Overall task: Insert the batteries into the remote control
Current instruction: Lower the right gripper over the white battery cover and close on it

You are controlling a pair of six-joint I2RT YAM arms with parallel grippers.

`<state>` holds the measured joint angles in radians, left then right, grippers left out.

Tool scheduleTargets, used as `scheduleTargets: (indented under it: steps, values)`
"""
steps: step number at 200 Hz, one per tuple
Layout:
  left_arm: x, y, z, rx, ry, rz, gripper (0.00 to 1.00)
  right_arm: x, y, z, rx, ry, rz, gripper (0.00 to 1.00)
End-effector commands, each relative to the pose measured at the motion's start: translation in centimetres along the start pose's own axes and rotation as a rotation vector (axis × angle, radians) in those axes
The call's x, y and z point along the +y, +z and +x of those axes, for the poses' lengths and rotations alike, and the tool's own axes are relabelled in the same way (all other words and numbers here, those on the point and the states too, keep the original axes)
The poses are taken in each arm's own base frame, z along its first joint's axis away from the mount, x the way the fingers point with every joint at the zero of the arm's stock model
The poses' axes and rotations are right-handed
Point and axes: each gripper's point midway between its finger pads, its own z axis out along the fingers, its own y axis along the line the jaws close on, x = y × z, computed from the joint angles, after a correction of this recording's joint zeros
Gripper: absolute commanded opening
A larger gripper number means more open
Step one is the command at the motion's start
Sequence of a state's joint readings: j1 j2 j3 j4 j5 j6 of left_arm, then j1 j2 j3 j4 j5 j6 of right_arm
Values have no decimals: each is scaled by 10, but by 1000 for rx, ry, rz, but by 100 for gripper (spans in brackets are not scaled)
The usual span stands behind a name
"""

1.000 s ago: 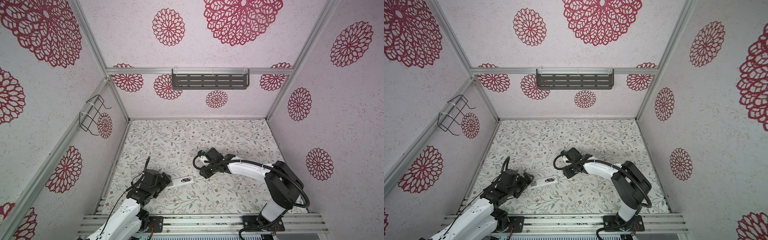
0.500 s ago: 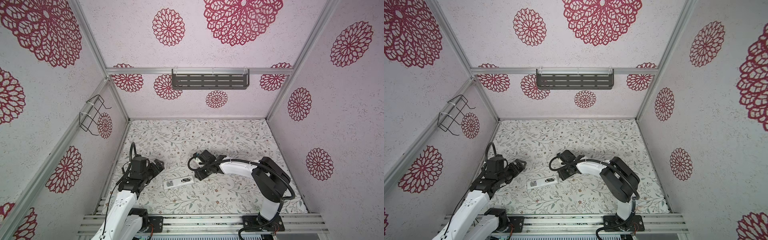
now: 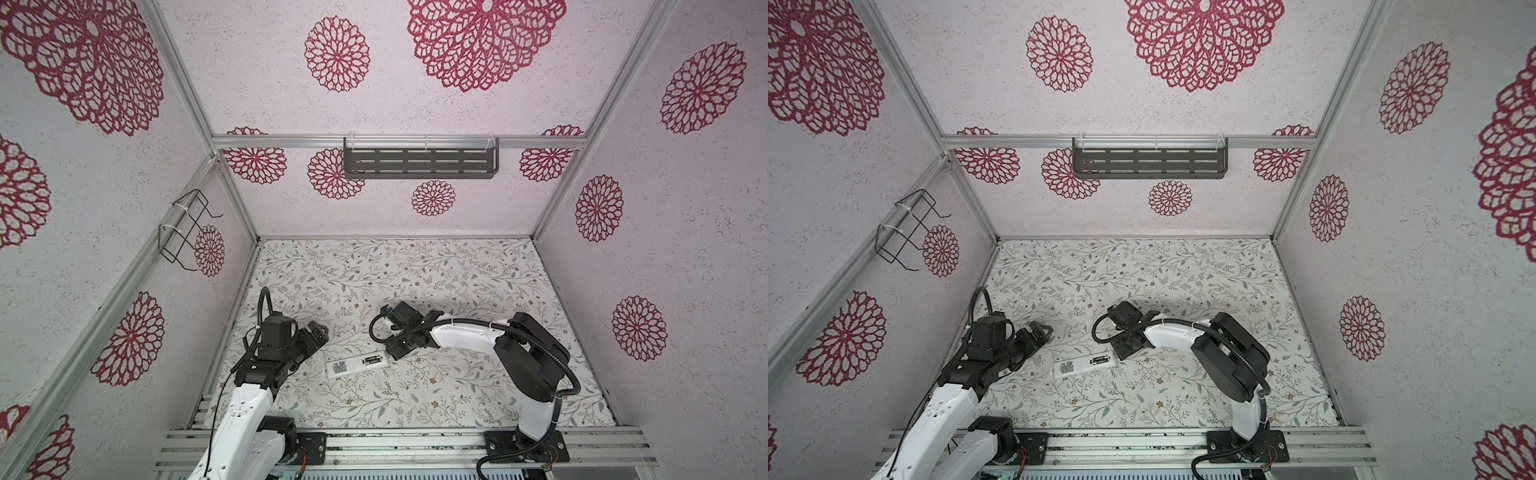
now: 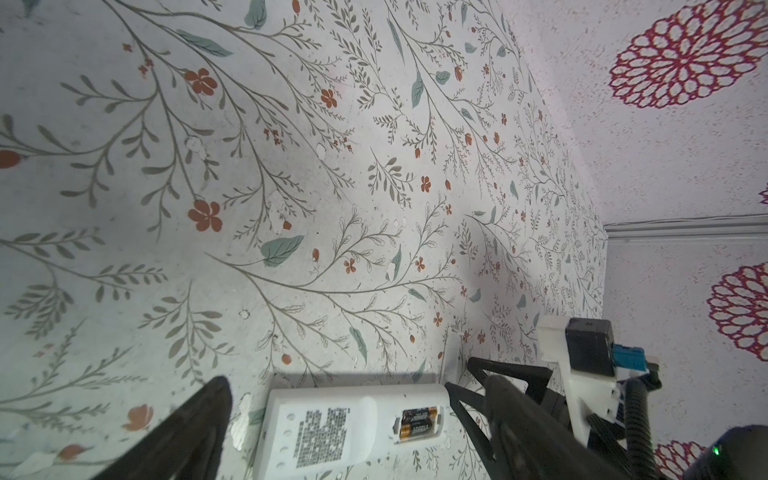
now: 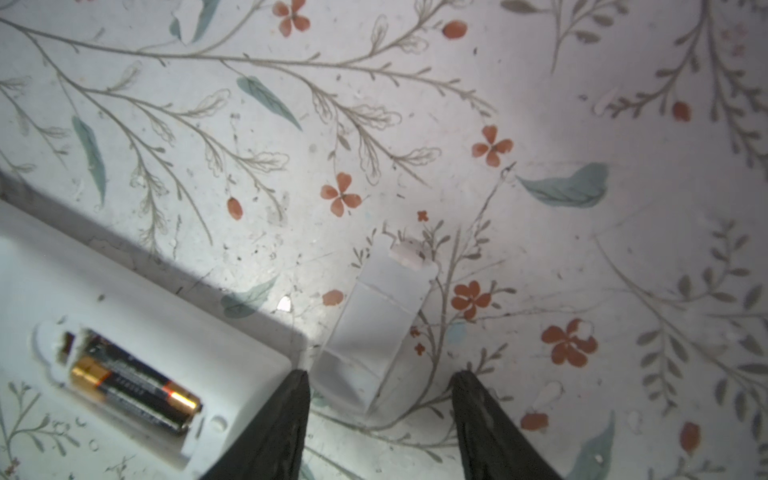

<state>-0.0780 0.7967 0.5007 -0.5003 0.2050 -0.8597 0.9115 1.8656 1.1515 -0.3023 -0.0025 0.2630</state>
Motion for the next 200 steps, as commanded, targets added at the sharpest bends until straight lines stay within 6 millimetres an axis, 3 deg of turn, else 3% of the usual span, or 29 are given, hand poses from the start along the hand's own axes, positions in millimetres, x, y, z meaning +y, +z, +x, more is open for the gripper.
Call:
scheduleTargets:
  steps: [1, 37, 73, 141, 171, 200]
  values:
    - [1, -1, 1, 2, 9, 6, 97, -19, -3, 29, 74, 9, 84, 58]
    - [0, -2, 0, -3, 9, 14, 97, -43, -6, 46, 95, 47, 143, 57]
    - [-1, -2, 0, -3, 9, 19, 97, -63, -12, 43, 82, 75, 163, 57]
    - [-1, -2, 0, -4, 12, 21, 98, 0, -13, -19, -22, 18, -147, 70]
    - [-3, -5, 0, -14, 9, 32, 97, 7, -1, -30, -10, 3, -113, 71]
    - [-4, -4, 0, -9, 13, 34, 97, -5, 9, -18, 46, -33, 47, 71]
